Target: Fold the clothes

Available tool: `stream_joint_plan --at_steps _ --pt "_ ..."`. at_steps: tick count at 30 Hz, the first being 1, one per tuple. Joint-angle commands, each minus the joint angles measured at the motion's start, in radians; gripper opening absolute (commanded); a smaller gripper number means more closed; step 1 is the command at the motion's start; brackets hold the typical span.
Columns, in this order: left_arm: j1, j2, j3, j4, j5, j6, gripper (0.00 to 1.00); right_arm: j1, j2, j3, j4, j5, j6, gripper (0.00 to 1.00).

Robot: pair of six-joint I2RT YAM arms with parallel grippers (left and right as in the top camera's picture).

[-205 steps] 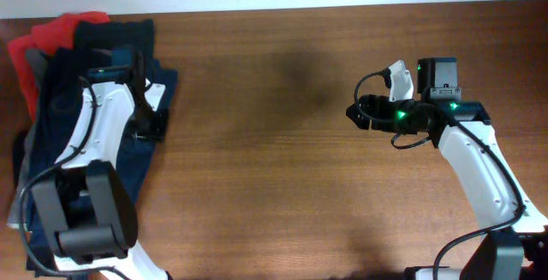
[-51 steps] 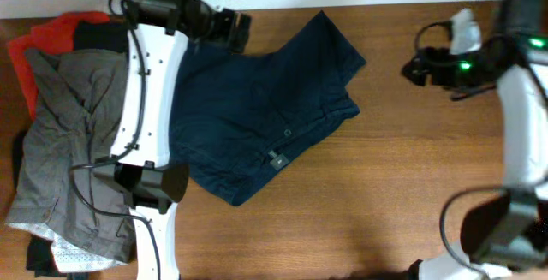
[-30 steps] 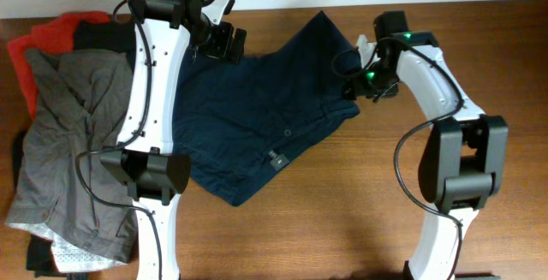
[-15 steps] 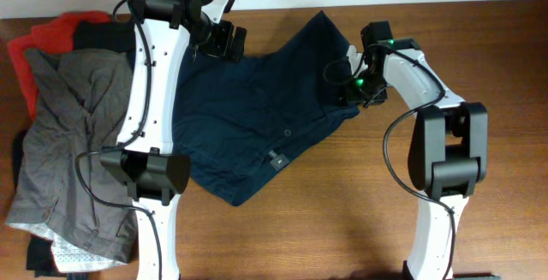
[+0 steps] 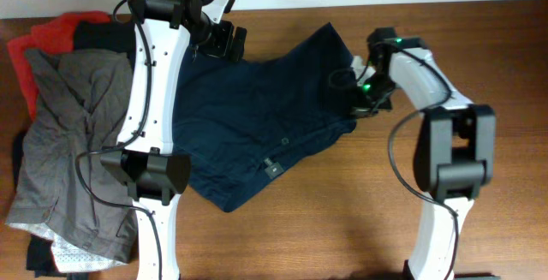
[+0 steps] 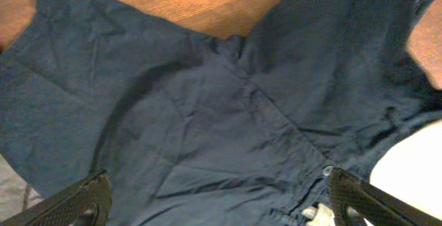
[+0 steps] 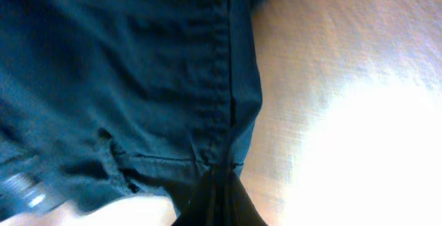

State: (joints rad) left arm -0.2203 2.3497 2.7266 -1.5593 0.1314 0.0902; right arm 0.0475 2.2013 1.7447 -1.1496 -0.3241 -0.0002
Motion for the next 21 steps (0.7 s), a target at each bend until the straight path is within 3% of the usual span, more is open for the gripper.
stream_joint_plan --at_steps 1,6,9,17,21 --pt "0.005 0.006 0.003 0.001 0.004 0.020 0.99 -0.057 -0.219 0.011 -0.075 -0.043 0.043 0.04" --pt "0.004 0.006 0.003 -0.035 0.015 0.022 0.99 -0.089 -0.411 0.011 -0.127 -0.024 0.043 0.04" --pt "-0.006 0.006 0.003 -0.103 0.055 0.088 0.99 -0.090 -0.483 0.011 -0.118 0.037 0.066 0.04" --pt "-0.096 0.006 -0.055 -0.129 0.102 0.188 0.99 -0.095 -0.479 0.011 -0.084 0.048 0.066 0.04" --pt "-0.173 0.006 -0.162 -0.129 0.139 0.321 0.99 -0.144 -0.478 0.011 -0.069 0.047 0.065 0.04"
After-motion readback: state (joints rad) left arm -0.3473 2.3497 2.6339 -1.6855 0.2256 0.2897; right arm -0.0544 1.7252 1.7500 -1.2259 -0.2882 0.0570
